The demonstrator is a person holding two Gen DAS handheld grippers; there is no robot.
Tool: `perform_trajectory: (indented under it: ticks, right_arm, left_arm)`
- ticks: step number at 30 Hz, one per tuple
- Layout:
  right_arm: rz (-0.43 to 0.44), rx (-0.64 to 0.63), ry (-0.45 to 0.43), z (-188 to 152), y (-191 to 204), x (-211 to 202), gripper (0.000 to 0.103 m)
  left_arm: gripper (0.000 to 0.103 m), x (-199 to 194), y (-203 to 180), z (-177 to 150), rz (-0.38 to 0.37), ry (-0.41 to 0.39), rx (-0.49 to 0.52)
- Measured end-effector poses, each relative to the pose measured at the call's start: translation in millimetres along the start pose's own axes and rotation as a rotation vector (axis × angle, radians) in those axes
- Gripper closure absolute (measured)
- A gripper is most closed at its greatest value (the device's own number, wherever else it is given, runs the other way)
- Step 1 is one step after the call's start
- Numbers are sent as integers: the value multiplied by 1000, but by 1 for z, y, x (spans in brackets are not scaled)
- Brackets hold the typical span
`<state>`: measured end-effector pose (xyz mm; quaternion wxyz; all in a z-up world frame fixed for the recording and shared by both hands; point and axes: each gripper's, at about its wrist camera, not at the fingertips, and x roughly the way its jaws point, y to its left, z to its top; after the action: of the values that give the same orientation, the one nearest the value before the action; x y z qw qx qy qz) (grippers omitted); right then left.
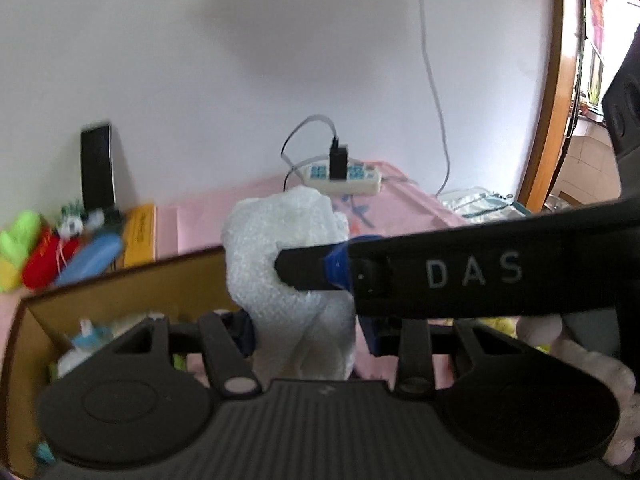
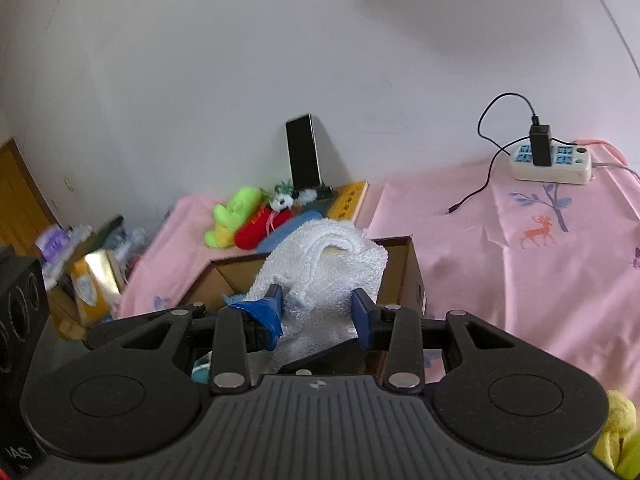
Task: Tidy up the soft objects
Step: 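Carry the white towel in the right gripper over the cardboard box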
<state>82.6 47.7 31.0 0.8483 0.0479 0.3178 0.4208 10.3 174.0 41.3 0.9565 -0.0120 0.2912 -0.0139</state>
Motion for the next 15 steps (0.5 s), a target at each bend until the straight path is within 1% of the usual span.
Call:
perform_trajectory:
  ticks: [3, 6, 10, 15]
  right_arm:
    - [-51, -33, 42, -5, 7, 20, 82]
    - [-94, -85, 68, -10, 13, 34, 83]
    - [-132, -108, 104, -15, 12, 49, 83]
    - [-168, -142, 132, -20, 15, 62, 82]
  left_arm:
    - [66, 16, 15, -7, -40, 54, -42]
    - [66, 28, 23, -14, -64, 86, -65]
    - [66, 46, 31, -22, -86, 132, -85]
    - [66, 59, 37, -29, -92, 175, -82]
